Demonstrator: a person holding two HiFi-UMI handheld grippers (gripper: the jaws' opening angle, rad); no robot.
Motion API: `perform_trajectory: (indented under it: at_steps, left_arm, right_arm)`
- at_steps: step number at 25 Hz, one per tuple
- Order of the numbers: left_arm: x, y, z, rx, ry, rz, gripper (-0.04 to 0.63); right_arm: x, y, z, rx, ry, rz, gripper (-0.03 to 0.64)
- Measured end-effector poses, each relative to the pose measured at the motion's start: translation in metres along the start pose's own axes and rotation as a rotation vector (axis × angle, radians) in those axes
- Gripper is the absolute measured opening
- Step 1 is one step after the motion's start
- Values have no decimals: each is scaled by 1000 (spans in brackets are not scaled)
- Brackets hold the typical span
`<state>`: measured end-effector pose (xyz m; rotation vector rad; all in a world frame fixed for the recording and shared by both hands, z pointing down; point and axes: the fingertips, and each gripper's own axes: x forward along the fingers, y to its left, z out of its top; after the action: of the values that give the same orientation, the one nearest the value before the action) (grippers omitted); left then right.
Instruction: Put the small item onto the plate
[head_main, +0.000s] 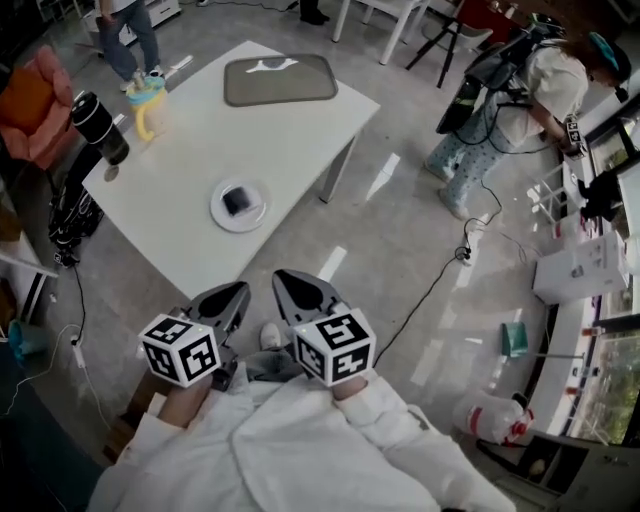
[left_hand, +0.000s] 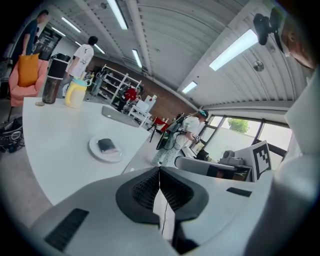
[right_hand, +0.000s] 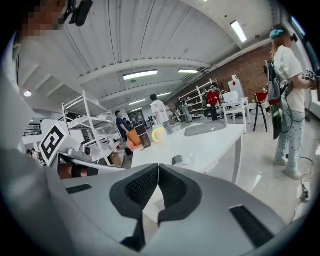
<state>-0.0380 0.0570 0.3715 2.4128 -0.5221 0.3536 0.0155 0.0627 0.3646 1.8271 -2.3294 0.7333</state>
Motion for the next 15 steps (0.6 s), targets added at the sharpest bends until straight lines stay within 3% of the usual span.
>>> perform_trajectory:
  at_steps: [9, 15]
  left_arm:
    - [37, 22, 20, -8, 73, -66, 11]
    - [51, 55, 31, -7, 93, -41, 11]
  right_arm:
    - [24, -29, 12, 30, 36, -76, 15]
    - [61, -38, 17, 33, 77, -62, 15]
